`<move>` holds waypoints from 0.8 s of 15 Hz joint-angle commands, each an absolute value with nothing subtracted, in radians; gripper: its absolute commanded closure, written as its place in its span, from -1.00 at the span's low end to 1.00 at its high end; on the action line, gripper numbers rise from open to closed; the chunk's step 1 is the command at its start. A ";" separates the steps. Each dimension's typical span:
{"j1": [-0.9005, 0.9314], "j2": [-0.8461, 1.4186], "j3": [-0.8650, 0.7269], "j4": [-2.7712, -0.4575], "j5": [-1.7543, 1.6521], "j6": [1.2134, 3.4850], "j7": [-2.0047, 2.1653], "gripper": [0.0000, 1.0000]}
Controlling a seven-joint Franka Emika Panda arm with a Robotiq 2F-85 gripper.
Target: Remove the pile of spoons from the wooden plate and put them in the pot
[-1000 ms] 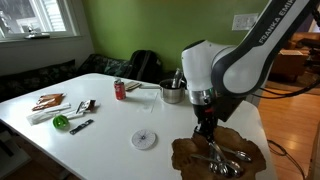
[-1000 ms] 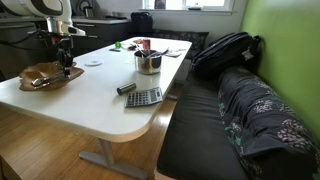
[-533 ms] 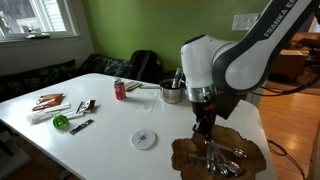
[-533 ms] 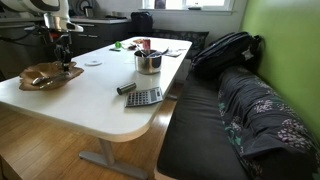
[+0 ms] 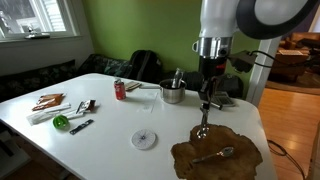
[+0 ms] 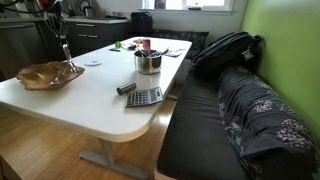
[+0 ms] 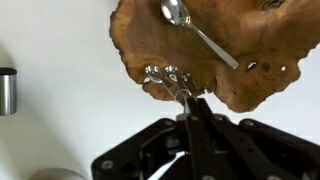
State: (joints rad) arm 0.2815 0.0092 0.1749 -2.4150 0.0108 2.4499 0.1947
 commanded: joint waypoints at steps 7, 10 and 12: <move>0.186 -0.089 0.163 -2.391 -0.163 2.544 0.362 0.98; 0.105 -0.095 0.123 -2.315 -0.248 2.543 0.432 0.98; 0.051 -0.059 0.097 -2.264 -0.290 2.544 0.498 0.98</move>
State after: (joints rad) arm 0.1165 -0.0858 0.1212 -2.3150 -0.2169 2.5420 0.4007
